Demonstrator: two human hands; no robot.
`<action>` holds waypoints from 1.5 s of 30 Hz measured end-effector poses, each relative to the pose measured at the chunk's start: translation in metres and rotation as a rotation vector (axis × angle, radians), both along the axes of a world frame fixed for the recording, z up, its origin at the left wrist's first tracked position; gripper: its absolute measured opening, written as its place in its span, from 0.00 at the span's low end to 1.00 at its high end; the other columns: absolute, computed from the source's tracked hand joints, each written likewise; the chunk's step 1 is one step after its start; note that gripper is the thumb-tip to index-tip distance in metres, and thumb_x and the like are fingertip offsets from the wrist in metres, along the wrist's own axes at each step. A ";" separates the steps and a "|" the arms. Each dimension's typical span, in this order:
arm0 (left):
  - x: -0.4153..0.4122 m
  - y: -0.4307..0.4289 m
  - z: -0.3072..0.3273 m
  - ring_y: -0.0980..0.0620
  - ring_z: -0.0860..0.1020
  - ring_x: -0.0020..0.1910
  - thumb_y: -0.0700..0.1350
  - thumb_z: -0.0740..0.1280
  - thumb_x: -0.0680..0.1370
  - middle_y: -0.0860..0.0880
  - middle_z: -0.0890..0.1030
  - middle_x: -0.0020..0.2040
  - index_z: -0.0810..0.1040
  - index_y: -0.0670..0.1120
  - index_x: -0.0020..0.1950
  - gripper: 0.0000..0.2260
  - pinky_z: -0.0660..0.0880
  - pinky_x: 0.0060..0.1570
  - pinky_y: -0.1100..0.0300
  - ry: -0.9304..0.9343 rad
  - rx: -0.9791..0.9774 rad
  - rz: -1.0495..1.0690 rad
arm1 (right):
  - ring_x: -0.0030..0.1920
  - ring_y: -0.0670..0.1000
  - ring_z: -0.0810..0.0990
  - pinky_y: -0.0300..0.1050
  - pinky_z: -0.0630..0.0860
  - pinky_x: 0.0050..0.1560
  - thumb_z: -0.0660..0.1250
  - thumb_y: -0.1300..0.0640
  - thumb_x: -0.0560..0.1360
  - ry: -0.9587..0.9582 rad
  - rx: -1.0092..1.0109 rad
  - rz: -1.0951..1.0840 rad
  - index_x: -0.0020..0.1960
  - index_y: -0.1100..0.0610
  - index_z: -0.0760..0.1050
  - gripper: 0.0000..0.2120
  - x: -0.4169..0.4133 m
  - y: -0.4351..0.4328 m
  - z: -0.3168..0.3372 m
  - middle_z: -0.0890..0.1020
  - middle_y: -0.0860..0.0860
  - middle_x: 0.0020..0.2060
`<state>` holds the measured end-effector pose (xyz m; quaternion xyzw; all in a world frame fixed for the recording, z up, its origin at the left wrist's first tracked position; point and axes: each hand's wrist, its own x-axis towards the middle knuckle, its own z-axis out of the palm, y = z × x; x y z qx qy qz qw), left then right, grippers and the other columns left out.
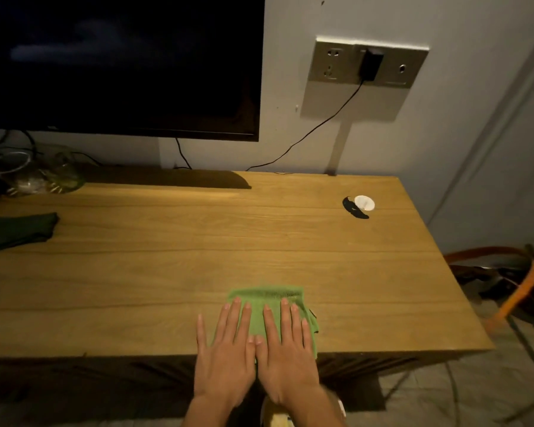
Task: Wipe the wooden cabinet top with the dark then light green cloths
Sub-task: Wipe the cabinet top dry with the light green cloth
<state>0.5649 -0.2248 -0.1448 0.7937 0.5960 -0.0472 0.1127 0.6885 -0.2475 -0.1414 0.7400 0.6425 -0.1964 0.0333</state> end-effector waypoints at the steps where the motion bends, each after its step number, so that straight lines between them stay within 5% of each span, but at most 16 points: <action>1: 0.001 -0.004 0.001 0.51 0.28 0.74 0.58 0.25 0.74 0.53 0.29 0.76 0.25 0.53 0.73 0.28 0.31 0.71 0.37 0.000 -0.004 -0.004 | 0.70 0.52 0.20 0.51 0.21 0.66 0.34 0.40 0.81 -0.005 -0.011 0.001 0.75 0.47 0.25 0.28 0.000 -0.004 0.001 0.24 0.53 0.73; 5: 0.004 -0.003 0.004 0.50 0.35 0.77 0.58 0.29 0.77 0.52 0.36 0.78 0.34 0.53 0.77 0.28 0.36 0.72 0.36 -0.023 0.018 0.019 | 0.70 0.55 0.20 0.53 0.24 0.69 0.31 0.40 0.78 -0.004 -0.020 -0.011 0.74 0.47 0.24 0.29 0.000 -0.001 0.000 0.24 0.54 0.73; 11: 0.012 0.037 -0.002 0.52 0.30 0.76 0.57 0.30 0.78 0.52 0.30 0.77 0.29 0.53 0.76 0.27 0.31 0.71 0.36 -0.009 0.028 0.012 | 0.69 0.52 0.18 0.53 0.22 0.68 0.31 0.40 0.79 0.014 -0.012 -0.022 0.74 0.46 0.24 0.28 0.009 0.040 -0.003 0.21 0.52 0.71; 24: 0.073 0.277 -0.019 0.54 0.35 0.77 0.57 0.34 0.80 0.52 0.37 0.79 0.38 0.54 0.79 0.26 0.35 0.72 0.37 -0.095 0.124 0.013 | 0.74 0.51 0.25 0.53 0.28 0.73 0.34 0.40 0.80 0.007 0.087 -0.054 0.77 0.45 0.30 0.28 0.075 0.278 -0.016 0.29 0.51 0.75; 30: 0.102 0.372 -0.020 0.50 0.59 0.76 0.56 0.36 0.80 0.52 0.45 0.81 0.44 0.53 0.79 0.27 0.39 0.73 0.35 -0.081 0.142 0.014 | 0.75 0.52 0.28 0.55 0.31 0.74 0.34 0.39 0.80 0.006 0.084 -0.047 0.78 0.45 0.32 0.29 0.103 0.374 -0.019 0.32 0.52 0.77; 35: 0.116 0.413 -0.030 0.53 0.35 0.77 0.55 0.37 0.81 0.51 0.34 0.79 0.38 0.52 0.79 0.26 0.40 0.73 0.35 -0.110 0.101 0.020 | 0.77 0.52 0.33 0.54 0.32 0.75 0.37 0.41 0.81 -0.002 0.127 -0.040 0.79 0.46 0.36 0.29 0.118 0.415 -0.024 0.37 0.53 0.79; 39: 0.117 0.415 -0.030 0.56 0.35 0.77 0.55 0.39 0.82 0.53 0.35 0.79 0.39 0.53 0.78 0.25 0.53 0.73 0.37 -0.178 0.062 0.045 | 0.77 0.52 0.35 0.54 0.33 0.75 0.38 0.42 0.81 -0.004 0.138 -0.041 0.79 0.46 0.38 0.28 0.119 0.418 -0.024 0.39 0.53 0.79; 45: 0.111 0.379 -0.026 0.50 0.54 0.78 0.56 0.39 0.81 0.52 0.45 0.81 0.46 0.52 0.80 0.26 0.36 0.72 0.36 -0.105 0.175 0.007 | 0.77 0.52 0.32 0.53 0.31 0.75 0.38 0.41 0.81 0.013 0.132 -0.040 0.79 0.46 0.36 0.28 0.115 0.381 -0.024 0.35 0.53 0.78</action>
